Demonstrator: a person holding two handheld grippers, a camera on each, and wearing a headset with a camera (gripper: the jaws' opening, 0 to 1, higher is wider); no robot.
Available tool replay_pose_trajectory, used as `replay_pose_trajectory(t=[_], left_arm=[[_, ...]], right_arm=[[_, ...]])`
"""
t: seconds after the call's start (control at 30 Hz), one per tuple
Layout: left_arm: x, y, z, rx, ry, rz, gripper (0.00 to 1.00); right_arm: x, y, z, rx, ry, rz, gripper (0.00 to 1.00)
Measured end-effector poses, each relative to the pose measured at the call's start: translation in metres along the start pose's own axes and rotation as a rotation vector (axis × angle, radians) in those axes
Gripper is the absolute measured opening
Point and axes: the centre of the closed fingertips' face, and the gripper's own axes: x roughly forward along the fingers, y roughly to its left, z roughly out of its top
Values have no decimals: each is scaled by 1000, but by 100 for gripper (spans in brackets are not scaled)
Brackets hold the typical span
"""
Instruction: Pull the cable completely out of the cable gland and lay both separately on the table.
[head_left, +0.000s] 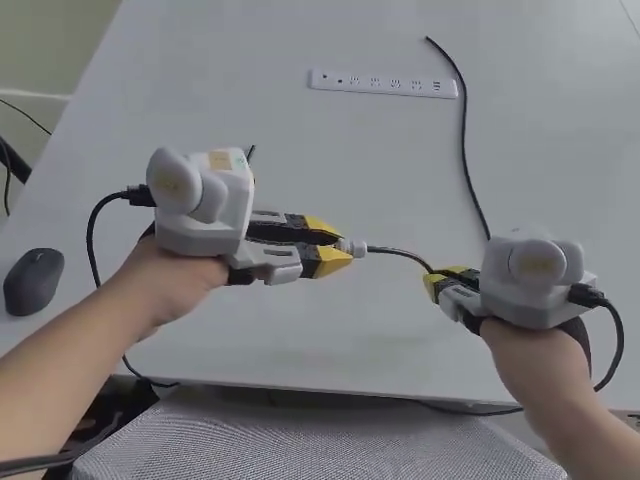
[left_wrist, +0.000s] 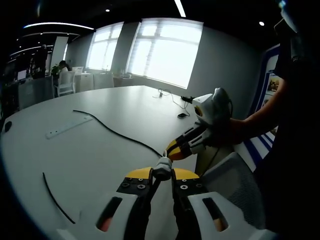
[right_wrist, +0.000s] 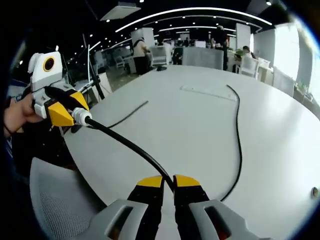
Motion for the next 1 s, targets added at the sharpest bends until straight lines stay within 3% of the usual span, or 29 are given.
replay_pose_trajectory(t=[0.23,0.43,0.6,0.8,1.0], left_arm=[[-2,4,-1,-18,-6,11,15],[-2,5,-2,-16,-2,13,15],[-2,5,-1,-19,-2,12,15],[-2,5,-1,-17,0,12,15],[-2,4,-2,-14,5,8,15]], right_arm=[[-7,1,5,-109,-11,-5,3],[-16,11,15,-201,-33,3,9],[-21,29,33,-327,-70,24,14],[-21,58,51,-536,-83,47,17],[-15,74,58,-642,-77,59,16]])
